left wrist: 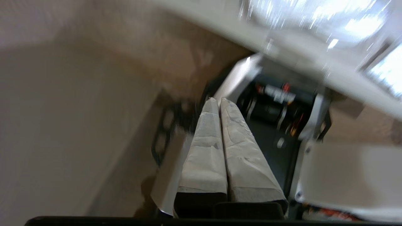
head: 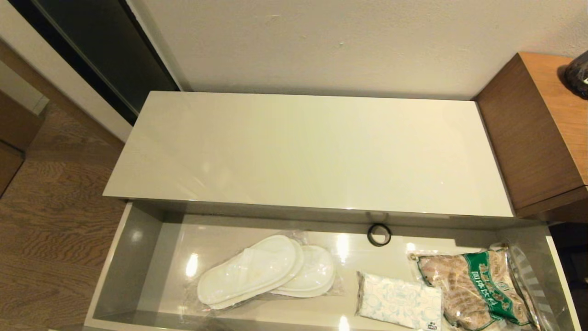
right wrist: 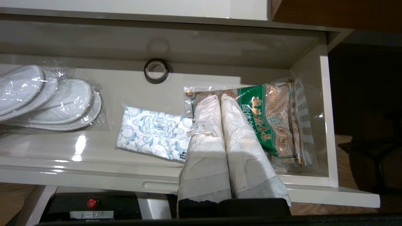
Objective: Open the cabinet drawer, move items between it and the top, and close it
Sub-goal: Take out the tissue from the drawer
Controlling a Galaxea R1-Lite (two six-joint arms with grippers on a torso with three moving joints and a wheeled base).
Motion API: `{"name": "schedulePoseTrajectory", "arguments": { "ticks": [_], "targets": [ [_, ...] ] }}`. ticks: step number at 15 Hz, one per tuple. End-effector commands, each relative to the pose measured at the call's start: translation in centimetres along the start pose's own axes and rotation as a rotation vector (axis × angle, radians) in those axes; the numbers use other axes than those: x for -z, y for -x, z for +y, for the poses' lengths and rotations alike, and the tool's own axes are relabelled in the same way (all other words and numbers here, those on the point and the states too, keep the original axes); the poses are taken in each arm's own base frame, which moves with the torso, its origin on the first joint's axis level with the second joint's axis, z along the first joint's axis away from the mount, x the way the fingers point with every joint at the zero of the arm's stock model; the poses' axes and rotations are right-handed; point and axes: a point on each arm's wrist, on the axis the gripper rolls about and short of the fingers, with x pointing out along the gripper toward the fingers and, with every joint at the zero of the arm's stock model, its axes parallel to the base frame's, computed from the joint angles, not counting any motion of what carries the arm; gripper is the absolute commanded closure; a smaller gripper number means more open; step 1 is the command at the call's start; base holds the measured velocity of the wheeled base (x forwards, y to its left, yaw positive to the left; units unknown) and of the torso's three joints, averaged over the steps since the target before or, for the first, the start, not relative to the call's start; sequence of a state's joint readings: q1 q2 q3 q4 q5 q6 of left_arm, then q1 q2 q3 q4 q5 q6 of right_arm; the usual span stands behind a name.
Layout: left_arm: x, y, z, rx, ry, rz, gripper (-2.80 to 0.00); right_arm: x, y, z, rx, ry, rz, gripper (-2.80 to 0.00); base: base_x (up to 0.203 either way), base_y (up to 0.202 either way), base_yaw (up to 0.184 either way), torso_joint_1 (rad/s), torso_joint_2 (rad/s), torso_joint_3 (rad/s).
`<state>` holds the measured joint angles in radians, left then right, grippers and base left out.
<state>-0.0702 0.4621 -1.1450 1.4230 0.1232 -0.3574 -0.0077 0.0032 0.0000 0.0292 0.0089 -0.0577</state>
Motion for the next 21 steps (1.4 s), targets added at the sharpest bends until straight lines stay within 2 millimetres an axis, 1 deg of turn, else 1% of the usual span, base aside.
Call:
{"name": "schedulePoseTrajectory", "arguments": {
  "ticks": [1,3,4,5,6,8,10,11,12,13,14,15,17,21],
  "targets": [
    [4.0,-0.9,0.9,-0.009,0.002,-0.021,0.00,0.0,0.0,0.0,0.000,0.004,0.003,0.00,0.000,0.000,0.000,0.000,0.00,0.000],
    [8.5,-3.1,1.9,-0.032,-0.078,-0.040,0.00,0.1,0.0,0.0,-0.002,0.005,0.004,0.00,0.000,0.000,0.000,0.000,0.00,0.000],
    [10.2,-4.8,2.4,-0.073,-0.115,-0.039,0.00,0.0,0.0,0.0,-0.001,0.006,0.002,0.00,0.000,0.000,0.000,0.000,0.00,0.000],
    [11.0,-6.3,2.6,-0.137,-0.158,-0.053,0.00,0.0,0.0,0.0,-0.002,0.008,0.003,0.00,0.000,0.000,0.000,0.000,0.00,0.000],
    [10.5,-7.1,2.4,-0.177,-0.183,-0.124,0.00,0.0,0.0,0.0,-0.002,0.008,0.001,0.00,0.000,0.000,0.000,0.000,0.00,0.000],
    [8.4,-8.1,1.7,-0.141,-0.176,-0.331,0.00,0.0,0.0,0.0,-0.001,0.007,0.002,0.00,0.000,0.000,0.000,0.000,0.00,0.000],
    [6.4,-10.9,0.7,-0.057,-0.165,-0.532,0.00,0.0,0.0,0.0,-0.001,0.007,0.003,0.00,0.000,0.000,0.000,0.000,0.00,0.000],
    [6.1,-12.8,0.4,-0.017,-0.177,-0.604,0.00,0.0,0.0,0.0,0.000,0.007,0.002,0.00,0.000,0.000,0.000,0.000,0.00,0.000],
    [5.7,-14.3,0.0,0.048,-0.196,-0.718,0.00,0.0,0.0,0.0,0.000,0.007,0.001,0.00,0.000,0.000,0.000,0.000,0.00,0.000],
    [5.5,-14.9,-0.2,0.106,-0.208,-0.812,0.00,0.0,0.0,0.0,0.000,0.007,0.001,0.00,0.000,0.000,0.000,0.000,0.00,0.000],
    [5.3,-15.1,-0.3,0.140,-0.213,-0.875,0.00,0.0,0.0,0.0,0.000,0.007,0.003,0.00,0.000,0.000,0.000,0.000,0.00,0.000],
    [5.3,-15.1,-0.4,0.163,-0.215,-0.888,0.00,0.0,0.0,0.0,-0.002,0.008,0.001,0.00,0.000,0.000,0.000,0.000,0.00,0.000],
    [6.4,-16.3,-0.2,0.194,-0.199,-0.736,0.00,0.0,0.0,0.0,-0.002,0.008,0.002,0.00,0.000,0.000,0.000,0.000,0.00,0.000],
    [6.5,-16.4,-0.2,0.202,-0.191,-0.723,0.00,0.0,0.0,0.0,0.006,-0.010,0.002,0.00,0.000,0.000,0.000,0.000,0.00,0.000]
  ]
}}
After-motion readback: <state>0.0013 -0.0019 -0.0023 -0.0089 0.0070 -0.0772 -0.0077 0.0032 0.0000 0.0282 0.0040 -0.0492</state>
